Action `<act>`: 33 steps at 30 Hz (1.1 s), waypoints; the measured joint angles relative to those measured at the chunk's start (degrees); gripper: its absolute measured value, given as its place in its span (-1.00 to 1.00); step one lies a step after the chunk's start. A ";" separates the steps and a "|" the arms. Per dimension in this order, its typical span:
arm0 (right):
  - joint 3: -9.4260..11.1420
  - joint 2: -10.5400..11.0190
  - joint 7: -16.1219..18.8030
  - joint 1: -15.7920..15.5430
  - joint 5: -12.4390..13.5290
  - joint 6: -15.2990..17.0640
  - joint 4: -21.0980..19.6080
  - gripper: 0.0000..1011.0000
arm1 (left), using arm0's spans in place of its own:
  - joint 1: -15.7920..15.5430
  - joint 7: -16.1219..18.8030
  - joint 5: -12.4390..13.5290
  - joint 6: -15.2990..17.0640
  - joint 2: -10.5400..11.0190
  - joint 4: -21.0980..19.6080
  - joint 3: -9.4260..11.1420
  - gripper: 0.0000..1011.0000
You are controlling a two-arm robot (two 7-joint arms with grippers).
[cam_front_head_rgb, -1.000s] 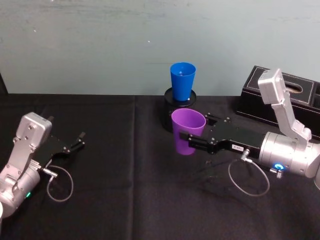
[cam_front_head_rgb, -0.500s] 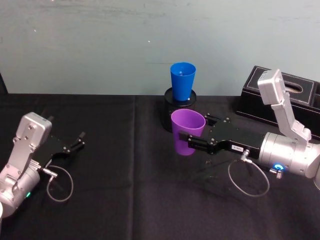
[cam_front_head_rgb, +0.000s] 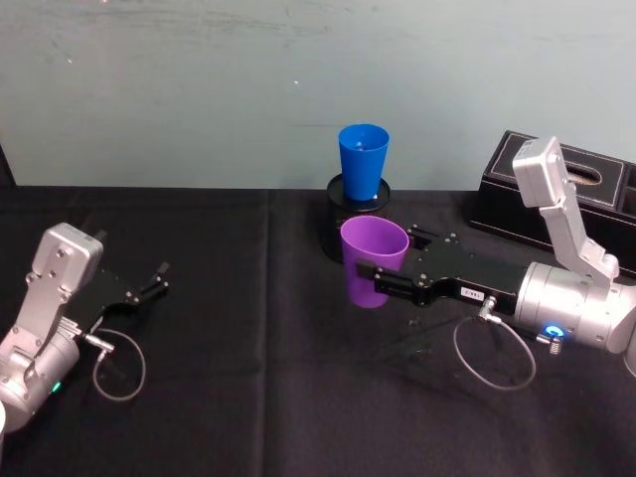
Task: Pick up one cup with a gripper and tap it against the other cup.
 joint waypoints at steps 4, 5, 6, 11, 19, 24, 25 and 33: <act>0.00 -0.01 0.00 0.00 -0.01 0.00 0.03 0.42 | 0.00 0.00 0.00 0.00 0.00 0.00 0.00 1.00; 0.00 -0.01 0.00 0.00 -0.01 0.00 0.03 0.42 | 0.00 0.00 0.00 0.00 0.00 0.00 0.00 1.00; 0.00 -0.01 0.00 0.00 -0.02 0.00 0.03 0.42 | 0.00 0.00 0.00 0.00 0.00 0.00 0.00 1.00; 0.00 -0.01 0.00 0.00 -0.05 0.00 0.03 0.42 | 0.00 0.00 0.00 0.00 0.00 0.00 0.00 1.00; 0.00 -0.01 0.00 0.00 -0.05 0.00 0.03 0.42 | 0.00 0.00 0.00 0.00 0.00 0.00 0.00 1.00; 0.00 -0.01 0.00 0.00 -0.05 0.00 0.03 0.42 | 0.00 0.00 0.00 0.00 0.00 0.00 0.00 1.00; 0.00 -0.01 0.00 0.00 -0.05 0.00 0.03 0.42 | 0.00 0.00 0.00 0.00 0.00 0.00 0.00 1.00; 0.00 -0.01 0.00 0.00 -0.05 0.00 0.03 0.42 | 0.00 0.00 0.00 0.00 0.00 0.00 0.00 1.00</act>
